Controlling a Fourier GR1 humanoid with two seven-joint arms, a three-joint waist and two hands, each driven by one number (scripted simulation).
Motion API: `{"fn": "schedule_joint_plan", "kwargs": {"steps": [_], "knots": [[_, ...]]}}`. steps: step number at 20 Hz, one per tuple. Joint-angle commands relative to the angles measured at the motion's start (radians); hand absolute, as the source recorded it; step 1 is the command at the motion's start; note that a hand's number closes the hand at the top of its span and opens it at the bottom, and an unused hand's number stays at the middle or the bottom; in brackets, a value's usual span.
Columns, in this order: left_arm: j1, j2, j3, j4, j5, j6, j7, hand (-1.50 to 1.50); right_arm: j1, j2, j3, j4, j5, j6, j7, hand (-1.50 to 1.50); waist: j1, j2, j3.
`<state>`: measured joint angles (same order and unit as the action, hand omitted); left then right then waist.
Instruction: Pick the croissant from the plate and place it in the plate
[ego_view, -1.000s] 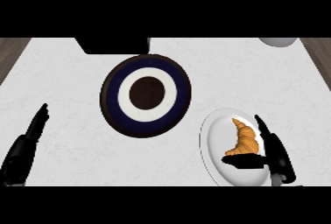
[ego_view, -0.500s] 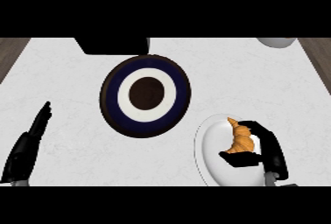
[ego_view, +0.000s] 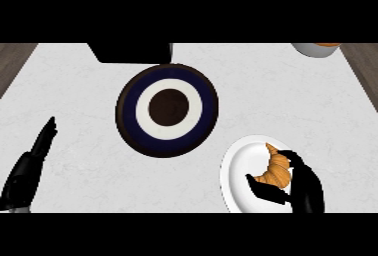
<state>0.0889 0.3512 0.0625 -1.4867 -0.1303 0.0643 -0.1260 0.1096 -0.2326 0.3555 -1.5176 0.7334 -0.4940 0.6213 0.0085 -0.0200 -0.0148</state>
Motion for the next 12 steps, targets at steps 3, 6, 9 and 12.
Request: {"fn": "schedule_joint_plan", "kwargs": {"steps": [3,6,9,12], "knots": [[0.000,-0.012,0.005,-0.009,0.003,-0.001,0.020,0.00,0.124,0.033,0.030,-0.054,0.315,-0.114,0.215,1.50,-0.022,0.016,0.013],[0.051,-0.025,-0.015,-0.053,-0.025,0.004,-0.004,0.00,0.172,0.021,0.017,-0.221,0.414,-0.089,0.283,1.50,-0.016,0.016,0.014],[0.007,-0.045,-0.001,0.019,-0.026,0.024,-0.025,0.00,0.252,0.023,0.034,-0.332,0.592,-0.109,0.310,1.50,-0.031,0.016,0.012],[0.018,-0.008,0.020,-0.021,-0.001,-0.014,-0.005,0.00,0.224,0.074,0.055,-0.489,0.727,-0.072,0.327,1.50,-0.026,0.014,0.012]]}}
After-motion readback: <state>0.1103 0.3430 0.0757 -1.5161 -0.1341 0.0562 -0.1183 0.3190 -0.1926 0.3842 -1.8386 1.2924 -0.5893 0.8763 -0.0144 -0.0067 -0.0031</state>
